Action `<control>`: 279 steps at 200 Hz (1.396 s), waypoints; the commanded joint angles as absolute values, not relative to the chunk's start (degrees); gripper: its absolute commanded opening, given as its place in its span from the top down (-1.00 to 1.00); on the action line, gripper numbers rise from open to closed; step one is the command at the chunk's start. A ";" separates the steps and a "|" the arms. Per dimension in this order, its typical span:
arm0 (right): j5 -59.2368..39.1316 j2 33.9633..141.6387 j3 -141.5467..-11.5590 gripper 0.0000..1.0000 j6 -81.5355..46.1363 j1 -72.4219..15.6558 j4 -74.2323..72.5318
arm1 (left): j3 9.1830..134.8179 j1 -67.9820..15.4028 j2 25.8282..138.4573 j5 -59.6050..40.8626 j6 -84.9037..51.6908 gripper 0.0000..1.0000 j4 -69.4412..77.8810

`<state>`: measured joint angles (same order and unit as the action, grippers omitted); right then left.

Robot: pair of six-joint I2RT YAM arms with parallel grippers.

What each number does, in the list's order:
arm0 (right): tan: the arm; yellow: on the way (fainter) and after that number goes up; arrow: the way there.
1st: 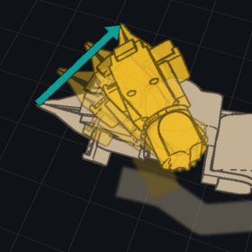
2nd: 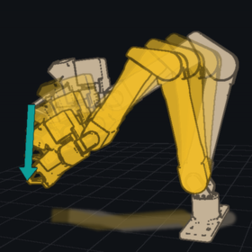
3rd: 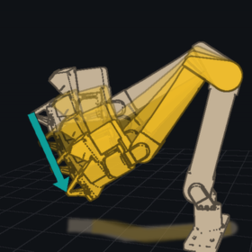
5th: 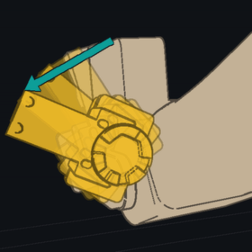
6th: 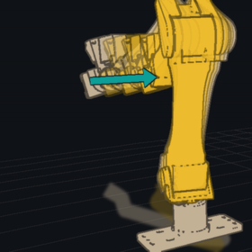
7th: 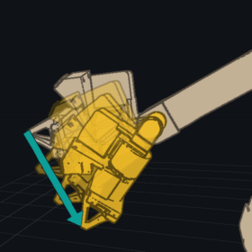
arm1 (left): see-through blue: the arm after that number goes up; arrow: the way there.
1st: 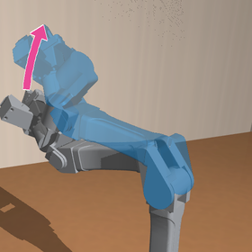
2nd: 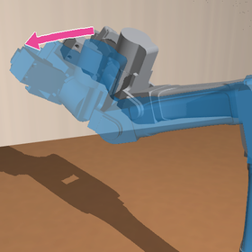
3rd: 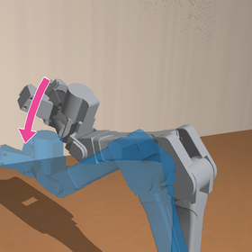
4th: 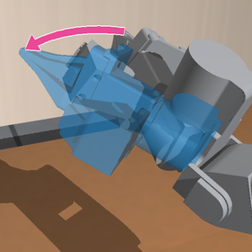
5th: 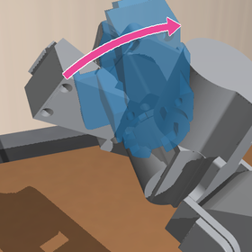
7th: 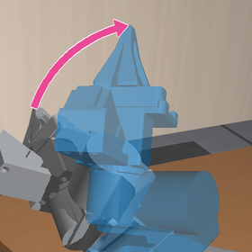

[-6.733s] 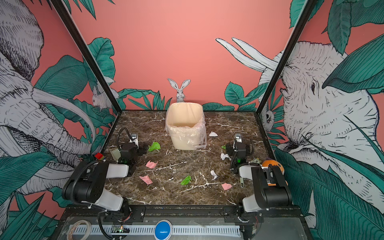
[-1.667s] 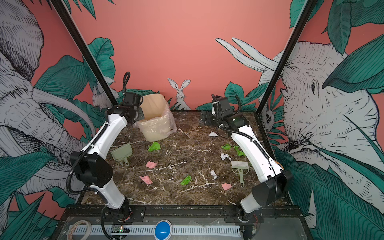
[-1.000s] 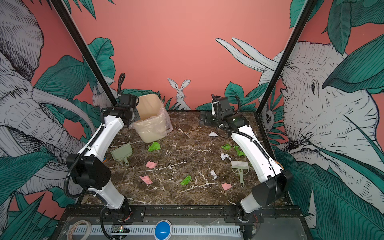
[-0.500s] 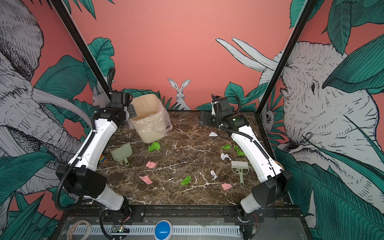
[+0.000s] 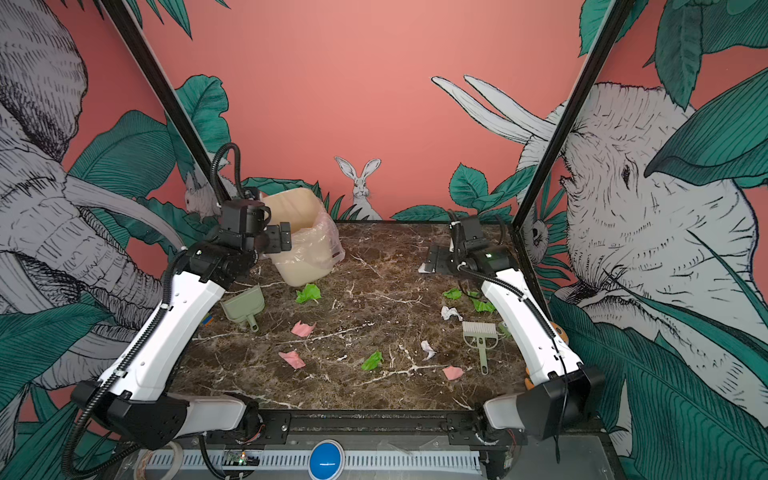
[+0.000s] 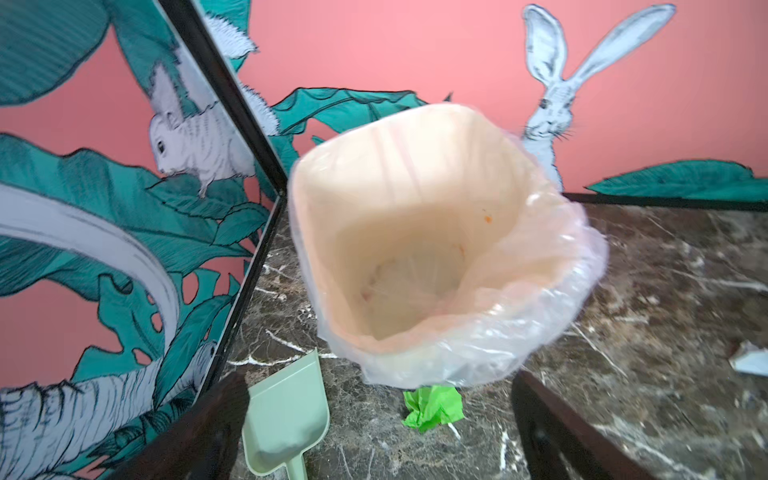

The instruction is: Sweep away the paper scraps from the table

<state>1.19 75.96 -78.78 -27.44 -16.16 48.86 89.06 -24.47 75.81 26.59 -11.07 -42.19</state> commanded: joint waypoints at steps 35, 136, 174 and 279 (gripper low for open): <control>2.08 64.56 -58.87 -0.98 -34.09 -7.62 55.84 | 83.15 -38.20 76.82 20.89 -12.41 -0.99 -42.30; -7.76 62.99 -37.33 -0.99 -39.48 8.53 45.43 | 73.16 -45.35 84.61 5.69 -15.25 -0.99 -28.88; -5.24 63.30 -34.52 -0.98 -39.45 8.61 39.95 | 72.03 -45.35 85.41 5.11 -14.33 -0.99 -28.10; -14.49 66.68 -28.94 -0.99 -39.11 8.36 34.23 | 69.02 -45.35 83.76 6.60 -13.88 -0.99 -27.24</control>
<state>-9.43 66.74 -31.05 -38.39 8.62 35.73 70.32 -45.23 85.80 5.93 -13.50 -28.34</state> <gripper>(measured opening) 0.992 0.995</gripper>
